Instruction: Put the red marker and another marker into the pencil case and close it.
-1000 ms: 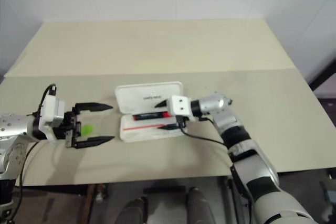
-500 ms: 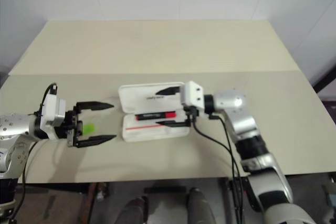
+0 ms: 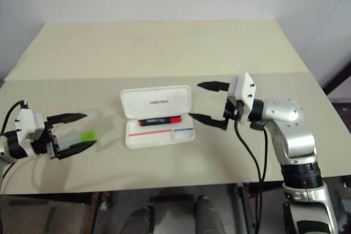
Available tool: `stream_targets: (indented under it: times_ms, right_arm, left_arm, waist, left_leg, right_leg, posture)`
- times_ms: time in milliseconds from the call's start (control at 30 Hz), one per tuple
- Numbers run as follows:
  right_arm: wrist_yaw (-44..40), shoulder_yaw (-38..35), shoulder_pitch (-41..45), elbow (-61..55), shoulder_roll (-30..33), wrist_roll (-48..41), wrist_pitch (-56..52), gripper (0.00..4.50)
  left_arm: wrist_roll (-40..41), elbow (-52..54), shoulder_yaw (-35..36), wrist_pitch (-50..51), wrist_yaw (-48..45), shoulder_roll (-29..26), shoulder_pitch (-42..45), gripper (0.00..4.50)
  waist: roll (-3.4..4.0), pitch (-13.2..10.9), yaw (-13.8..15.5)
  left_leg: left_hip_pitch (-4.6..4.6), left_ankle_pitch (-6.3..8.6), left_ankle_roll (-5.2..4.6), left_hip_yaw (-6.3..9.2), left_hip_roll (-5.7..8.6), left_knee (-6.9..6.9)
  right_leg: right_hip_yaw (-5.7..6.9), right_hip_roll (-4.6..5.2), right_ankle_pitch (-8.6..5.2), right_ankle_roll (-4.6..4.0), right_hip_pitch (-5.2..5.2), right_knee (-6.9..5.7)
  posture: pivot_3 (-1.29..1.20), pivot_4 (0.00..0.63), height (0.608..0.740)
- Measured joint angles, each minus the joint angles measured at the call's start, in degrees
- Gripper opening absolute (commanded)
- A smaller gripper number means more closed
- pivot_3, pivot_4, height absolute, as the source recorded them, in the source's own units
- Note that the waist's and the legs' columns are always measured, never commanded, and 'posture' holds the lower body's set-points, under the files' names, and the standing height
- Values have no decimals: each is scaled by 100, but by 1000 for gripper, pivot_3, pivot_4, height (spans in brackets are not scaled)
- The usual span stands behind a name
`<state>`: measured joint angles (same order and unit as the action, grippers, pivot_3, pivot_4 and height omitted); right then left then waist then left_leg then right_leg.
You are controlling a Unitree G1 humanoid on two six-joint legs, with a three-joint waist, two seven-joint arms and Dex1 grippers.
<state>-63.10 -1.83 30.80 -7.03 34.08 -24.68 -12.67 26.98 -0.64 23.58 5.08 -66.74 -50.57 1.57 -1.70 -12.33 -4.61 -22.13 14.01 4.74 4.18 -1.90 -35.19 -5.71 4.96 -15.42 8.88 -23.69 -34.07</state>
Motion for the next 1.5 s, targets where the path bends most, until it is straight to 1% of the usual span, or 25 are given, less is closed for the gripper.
stream_targets:
  times_ms: [133, 167, 200, 267, 433, 600, 700, 900, 933, 1000, 1167, 1267, 1300, 1500]
  right_arm:
    - [139, -1, -25, -221, 0, -11, -107, 4460]
    - [166, -2, -38, -258, 1, -11, -125, 4460]
    - [199, -5, -57, -294, 1, -12, -135, 4460]
    - [277, -9, -102, -380, 2, -12, -167, 4460]
    - [465, -31, -234, -642, 1, -22, -257, 4460]
    - [645, -83, -298, -856, 13, -60, -358, 4460]
    - [765, -105, -356, -948, 16, -62, -386, 4460]
    - [900, -133, -530, -1157, 75, -72, -476, 4460]
    - [910, -135, -536, -1174, 91, -75, -483, 4489]
    - [922, -148, -562, -1209, 119, -92, -489, 4500]
    - [923, -209, -706, -1314, 222, -180, -512, 4500]
    - [885, -280, -740, -1319, 337, -272, -532, 4500]
    - [849, -313, -757, -1320, 373, -329, -542, 4500]
    - [517, -345, -886, -1396, 579, -862, -779, 4500]
  left_arm:
    - [-107, -634, 42, -199, -306, -335, 5, 4500]
    - [-160, -871, 43, -267, -356, -427, 67, 4500]
    - [-200, -1049, 46, -312, -392, -489, 118, 4500]
    - [-289, -1409, 26, -436, -434, -559, 313, 4500]
    - [-576, -2191, -278, -664, -640, -670, 808, 4500]
    - [-930, -2950, -765, -834, -973, -799, 1389, 4500]
    - [-1098, -3462, -937, -933, -1143, -902, 1681, 4500]
    - [-1541, -4642, -1311, -1455, -1298, -965, 2294, 4500]
    - [-1614, -4788, -1352, -1539, -1301, -973, 2380, 4315]
    - [-1745, -5031, -1438, -1704, -1300, -980, 2558, 3870]
    - [-1865, -5402, -1574, -1892, -1362, -957, 2826, 2198]
    - [-1897, -5419, -1590, -1983, -1372, -902, 2875, 1176]
    - [-1901, -5420, -1591, -2008, -1387, -892, 2883, 998]
    - [-1897, -5410, -1576, -2055, -1410, -824, 2890, 1000]
  waist:
    - [0, 0, 3]
    - [0, 0, 3]
    - [0, 0, 5]
    - [0, 0, 21]
    - [-1, 0, 66]
    - [-1, 0, 110]
    - [-1, 0, 126]
    - [-2, 1, 151]
    - [-3, 1, 154]
    - [-3, 1, 155]
    - [-3, 2, 152]
    - [-3, 2, 159]
    - [-3, 2, 160]
    - [-3, 2, 160]
  left_leg:
    - [0, 0, 0, 0, -1, 3]
    - [-1, 0, 0, 0, -1, 3]
    - [-1, 0, 0, -1, -1, 3]
    - [-4, 0, 0, -1, -1, 3]
    - [-4, 0, 0, -2, -1, 6]
    - [-2, 1, 0, -2, -3, 6]
    - [-2, 0, 0, -1, -4, 7]
    - [-4, 1, 0, -2, -4, 6]
    - [-3, 0, 0, -1, -4, 6]
    - [-3, 1, 0, -2, -4, 6]
    - [-5, 1, 0, -2, -4, 7]
    - [-4, 1, 0, -1, -5, 7]
    - [-5, 1, 0, -1, -4, 7]
    - [-4, 1, 0, -2, -5, 6]
  right_leg:
    - [0, 0, -6, -11, -1, 3]
    - [0, 0, -28, -54, -1, 6]
    - [0, 1, -29, -57, -1, 6]
    - [1, 0, -29, -57, -1, 5]
    - [0, 0, -24, -46, -2, 1]
    - [0, -5, -22, -44, -8, -10]
    - [1, -6, -23, -45, -8, -12]
    - [1, -6, -15, -29, -8, -14]
    - [1, -7, 9, 14, -8, -15]
    - [1, -7, 13, 22, -8, -14]
    - [1, -7, 14, 24, -8, -12]
    - [1, -7, 16, 29, -8, -13]
    - [1, -7, 17, 29, -7, -13]
    - [1, -6, 17, 29, -7, -13]
  posture:
    - [0, 150, 740]
    - [0, 150, 740]
    - [0, 150, 740]
    - [0, 150, 740]
    - [0, 150, 740]
    - [0, 150, 740]
    - [0, 150, 740]
    - [0, 150, 740]
    - [0, 150, 740]
    - [0, 150, 740]
    - [0, 150, 740]
    - [0, 150, 740]
    - [0, 150, 740]
    - [0, 150, 740]
